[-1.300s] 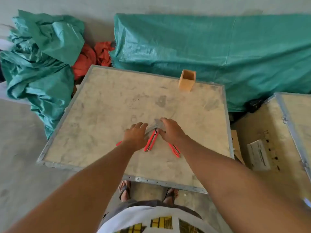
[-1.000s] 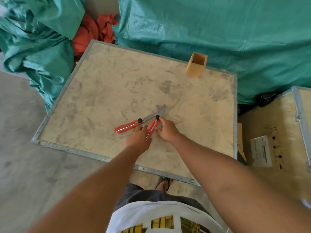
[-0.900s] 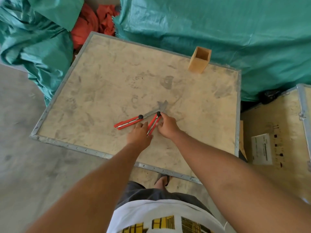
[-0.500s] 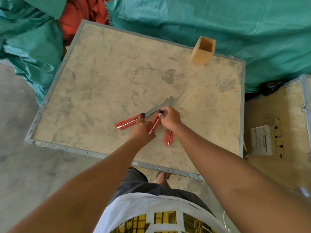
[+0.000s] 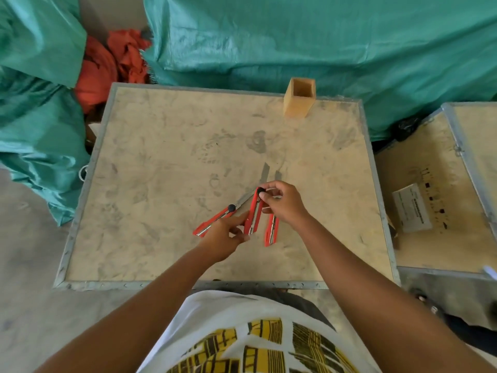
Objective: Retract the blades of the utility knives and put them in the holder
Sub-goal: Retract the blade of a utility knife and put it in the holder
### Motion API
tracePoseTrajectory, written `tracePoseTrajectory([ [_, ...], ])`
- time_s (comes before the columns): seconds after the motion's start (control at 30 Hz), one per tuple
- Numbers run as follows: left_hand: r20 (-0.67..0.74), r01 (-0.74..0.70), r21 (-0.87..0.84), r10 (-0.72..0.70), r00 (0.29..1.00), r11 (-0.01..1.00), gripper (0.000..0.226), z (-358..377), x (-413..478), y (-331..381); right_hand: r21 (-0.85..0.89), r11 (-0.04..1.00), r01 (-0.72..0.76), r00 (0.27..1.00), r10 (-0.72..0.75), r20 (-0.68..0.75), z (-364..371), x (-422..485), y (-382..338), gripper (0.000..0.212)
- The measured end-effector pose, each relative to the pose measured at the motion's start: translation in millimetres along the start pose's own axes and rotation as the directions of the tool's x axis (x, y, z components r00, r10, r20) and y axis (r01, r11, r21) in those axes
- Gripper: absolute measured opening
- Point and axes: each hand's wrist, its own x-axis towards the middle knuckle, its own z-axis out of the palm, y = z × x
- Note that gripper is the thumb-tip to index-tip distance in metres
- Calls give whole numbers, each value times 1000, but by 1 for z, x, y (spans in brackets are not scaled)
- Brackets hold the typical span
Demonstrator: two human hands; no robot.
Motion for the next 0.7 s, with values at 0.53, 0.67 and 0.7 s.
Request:
tracePoseTrajectory([
  [0.53,-235,-226,-435,132,963,872,53,-31,-4,72,-266,849,457,882,-394,259,-58,-39,-87,22],
  [0.67,-269,-237,-465,119,956,853,53,-26,-9,78,-335,802,495,861,-400,315,-64,-49,-94,25],
  [0.7,-275,-244,-465,123,954,851,53,-24,-11,79,-348,791,503,856,-399,330,-66,-51,-95,27],
])
